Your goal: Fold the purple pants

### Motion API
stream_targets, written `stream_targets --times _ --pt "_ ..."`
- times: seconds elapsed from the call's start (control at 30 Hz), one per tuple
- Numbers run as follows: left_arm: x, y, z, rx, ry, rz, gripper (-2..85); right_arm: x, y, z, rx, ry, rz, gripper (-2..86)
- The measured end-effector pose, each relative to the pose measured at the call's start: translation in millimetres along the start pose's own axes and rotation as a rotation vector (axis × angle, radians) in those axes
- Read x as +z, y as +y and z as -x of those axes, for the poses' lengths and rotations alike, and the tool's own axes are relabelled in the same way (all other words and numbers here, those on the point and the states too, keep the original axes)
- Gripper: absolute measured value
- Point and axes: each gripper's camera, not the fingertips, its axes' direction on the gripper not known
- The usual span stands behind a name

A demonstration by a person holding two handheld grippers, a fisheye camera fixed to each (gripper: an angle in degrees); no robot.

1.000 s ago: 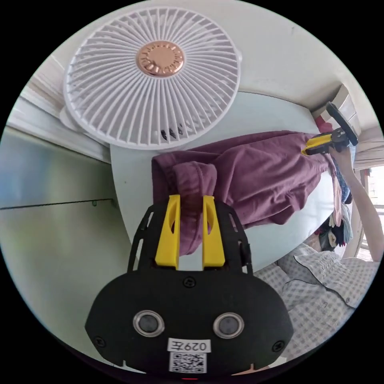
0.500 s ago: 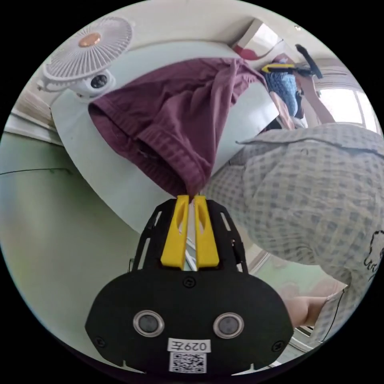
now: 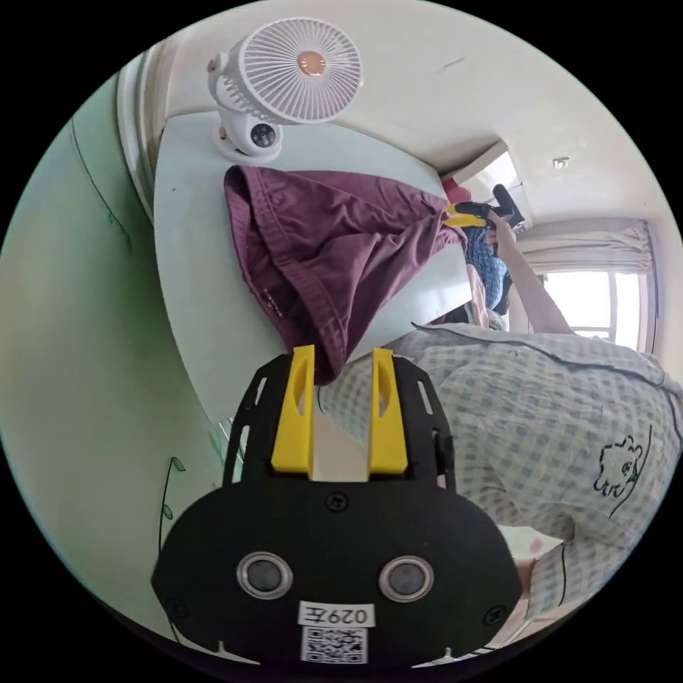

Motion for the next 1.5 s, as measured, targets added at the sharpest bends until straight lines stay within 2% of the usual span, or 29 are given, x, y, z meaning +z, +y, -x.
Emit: stream_targets --times 0.1,0.2,0.33,0.43,0.5,0.57,0.63,0.7,0.8,0.87,0.93,1.07,1.2,1.3,1.37,1.43,1.5 --pt "19 -15 5 -0.038 -0.052 0.053 13.3 18 0 8 0.019 0.094 0.004 15.8" --pt "38 -29 1 -0.021 -0.013 0.094 13.5 2 22 25 -0.076 0.162 -0.122 2.1" --pt "56 -40 0 -0.002 -0.082 0.180 9.5 -39 79 31 -0.170 0.132 -0.284 0.2" --pt "58 -46 4 0.018 -0.064 0.216 8.0 -57 136 18 -0.148 0.110 -0.324 -0.1" --pt "56 -48 7 0.023 -0.053 0.223 7.8 -50 168 2 -0.089 0.097 -0.286 -0.2" --pt "54 -50 11 0.023 -0.039 0.226 8.0 -18 186 -23 0.016 0.105 -0.138 -0.3" --pt "53 -54 17 0.005 0.023 0.226 10.5 50 196 -62 0.135 0.060 0.121 -0.2" --pt "57 -59 23 -0.016 0.086 0.252 14.5 90 201 -77 0.157 -0.019 0.229 -0.2" --pt "66 -67 27 -0.030 0.072 0.302 15.0 104 199 -72 0.127 -0.056 0.227 0.1" --pt "68 -68 27 -0.044 -0.014 0.328 10.6 95 192 -64 0.097 -0.035 0.189 0.2" --pt "61 -67 22 -0.002 -0.075 0.328 0.5 79 177 -54 0.047 -0.024 0.133 0.3" --pt "22 -50 16 -0.001 -0.098 0.218 -0.7 66 152 -32 -0.048 0.010 0.093 0.1" --pt "-4 -17 33 -0.125 -0.206 0.149 -0.9 77 121 8 -0.186 0.078 0.104 -0.2" --pt "18 -9 54 -0.198 -0.199 0.208 -1.0 103 93 38 -0.295 0.127 0.140 -0.2" --pt "11 -8 39 -0.171 -0.294 0.159 -1.0 119 77 57 -0.360 0.121 0.192 0.0" --pt "-10 0 25 -0.215 -0.417 0.011 -1.0 130 64 81 -0.429 0.139 0.205 0.1" --pt "4 0 55 -0.331 -0.402 0.106 -1.0 135 60 95 -0.466 0.141 0.209 -0.1"
